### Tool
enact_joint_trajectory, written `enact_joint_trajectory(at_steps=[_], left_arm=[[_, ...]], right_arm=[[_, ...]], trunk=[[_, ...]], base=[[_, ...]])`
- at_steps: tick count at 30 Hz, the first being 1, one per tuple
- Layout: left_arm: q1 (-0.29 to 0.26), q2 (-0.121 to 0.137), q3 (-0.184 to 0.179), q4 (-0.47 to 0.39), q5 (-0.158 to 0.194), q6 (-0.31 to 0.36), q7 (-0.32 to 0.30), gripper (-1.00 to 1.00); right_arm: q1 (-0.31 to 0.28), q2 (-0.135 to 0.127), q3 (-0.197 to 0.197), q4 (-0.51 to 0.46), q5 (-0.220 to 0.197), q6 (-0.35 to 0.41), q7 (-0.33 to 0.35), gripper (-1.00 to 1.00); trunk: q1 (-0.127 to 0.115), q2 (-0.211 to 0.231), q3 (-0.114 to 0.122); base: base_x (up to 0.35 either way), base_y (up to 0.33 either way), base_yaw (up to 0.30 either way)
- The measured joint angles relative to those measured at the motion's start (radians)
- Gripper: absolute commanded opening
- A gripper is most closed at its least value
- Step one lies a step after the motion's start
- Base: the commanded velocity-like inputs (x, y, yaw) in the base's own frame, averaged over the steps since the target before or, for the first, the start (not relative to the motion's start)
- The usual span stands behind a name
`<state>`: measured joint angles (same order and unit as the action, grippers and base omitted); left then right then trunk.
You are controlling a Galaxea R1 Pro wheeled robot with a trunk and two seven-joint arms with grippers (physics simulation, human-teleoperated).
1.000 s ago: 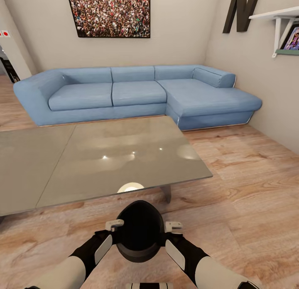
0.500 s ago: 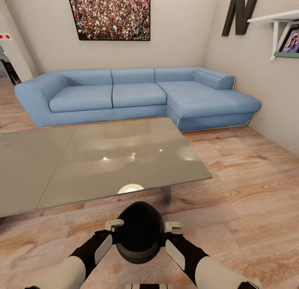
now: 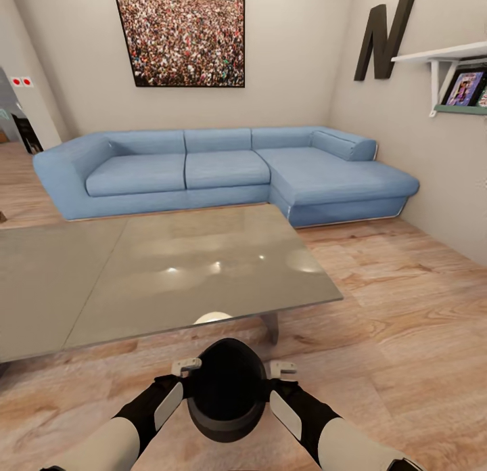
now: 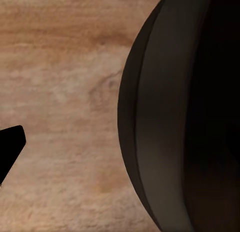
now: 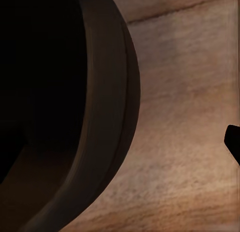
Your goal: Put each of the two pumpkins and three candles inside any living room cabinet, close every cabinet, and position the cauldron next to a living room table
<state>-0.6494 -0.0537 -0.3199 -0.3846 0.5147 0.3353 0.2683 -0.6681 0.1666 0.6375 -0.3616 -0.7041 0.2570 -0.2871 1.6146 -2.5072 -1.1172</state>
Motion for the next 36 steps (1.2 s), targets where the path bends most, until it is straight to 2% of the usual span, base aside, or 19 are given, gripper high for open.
enact_joint_trajectory(at_steps=[17, 24, 32, 36], left_arm=[[-0.001, 0.004, 0.004, -0.016, 0.004, 0.011, 0.002, 1.00], [-0.001, 0.007, 0.023, -0.023, 0.004, 0.011, 0.002, 1.00], [-0.001, 0.006, 0.026, -0.023, 0.004, 0.011, 0.002, 1.00], [-0.001, 0.005, 0.025, -0.024, 0.004, 0.011, 0.002, 1.00]], right_arm=[[0.000, 0.001, 0.000, 0.001, 0.000, 0.001, -0.001, 1.00], [0.000, 0.000, 0.000, 0.001, 0.000, 0.001, -0.001, 1.00], [0.000, 0.000, 0.000, 0.001, 0.000, 0.002, 0.000, 1.00], [0.000, 0.000, 0.000, 0.001, 0.000, 0.001, 0.002, 1.00]], trunk=[[-0.008, 0.004, 0.066], [-0.011, 0.006, 0.093], [-0.014, 0.008, 0.124], [-0.029, 0.035, 0.136]], base=[[-0.002, 0.000, 0.000], [-0.133, 0.000, 0.000], [-0.053, 0.000, 0.000], [-0.116, 0.000, 0.000]])
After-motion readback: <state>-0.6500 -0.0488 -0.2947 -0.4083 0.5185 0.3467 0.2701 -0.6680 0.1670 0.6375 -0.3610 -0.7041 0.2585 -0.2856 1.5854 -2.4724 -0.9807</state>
